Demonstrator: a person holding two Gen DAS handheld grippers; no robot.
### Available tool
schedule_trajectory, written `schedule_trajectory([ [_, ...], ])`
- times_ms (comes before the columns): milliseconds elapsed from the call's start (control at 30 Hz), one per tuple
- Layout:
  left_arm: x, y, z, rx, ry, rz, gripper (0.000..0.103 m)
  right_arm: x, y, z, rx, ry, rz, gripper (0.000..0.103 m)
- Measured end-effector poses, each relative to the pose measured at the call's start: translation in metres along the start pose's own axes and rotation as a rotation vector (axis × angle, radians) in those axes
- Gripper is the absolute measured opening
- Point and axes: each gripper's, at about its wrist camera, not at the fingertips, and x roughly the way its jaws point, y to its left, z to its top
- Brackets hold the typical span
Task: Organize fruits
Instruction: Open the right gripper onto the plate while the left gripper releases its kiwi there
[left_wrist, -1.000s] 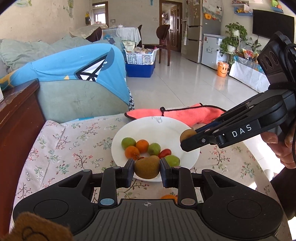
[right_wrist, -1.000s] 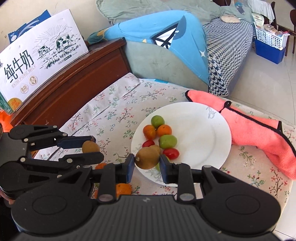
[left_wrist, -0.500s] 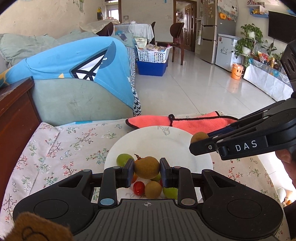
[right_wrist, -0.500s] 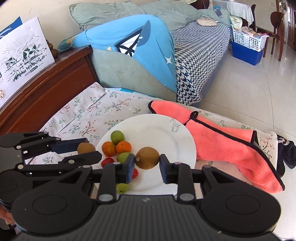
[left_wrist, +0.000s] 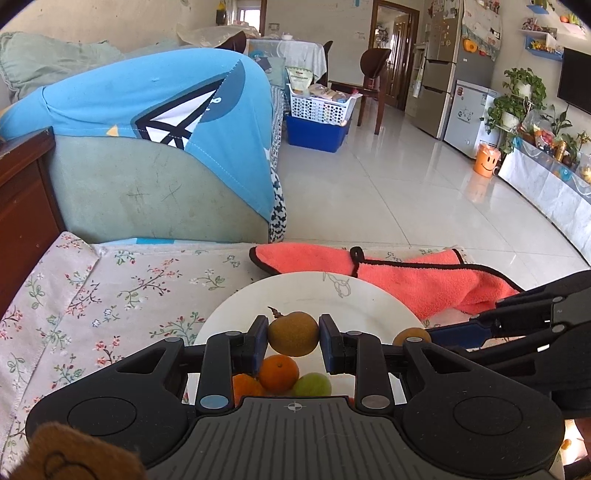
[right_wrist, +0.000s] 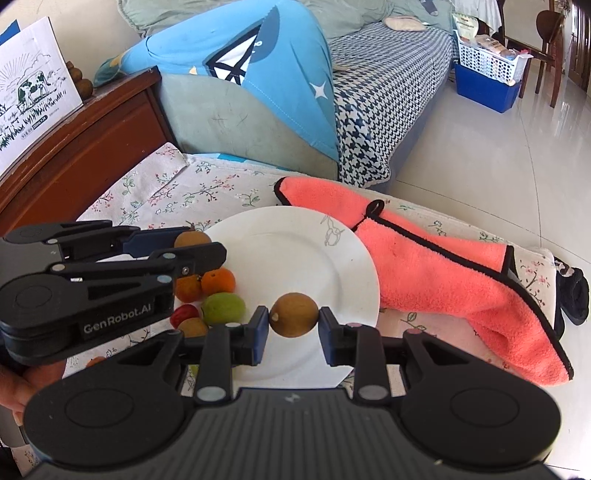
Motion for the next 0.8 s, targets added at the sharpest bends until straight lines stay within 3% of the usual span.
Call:
schedule_trajectory([
  [333, 0.011, 0.0, 0.005, -0.062, 0.016, 0.003, 0.029, 0.01, -0.007, 0.003, 0.045, 0.013, -0.003, 0.03],
  [667, -0.017, -0.007, 0.013, -0.049, -0.027, 0.06, 0.068, -0.001, -0.006, 0.007, 0.051, -0.017, 0.027, 0.032],
  [800, -0.031, -0.01, 0.01, -0.02, -0.024, 0.106, 0.071, -0.005, 0.002, 0.006, 0.021, -0.013, 0.05, 0.032],
])
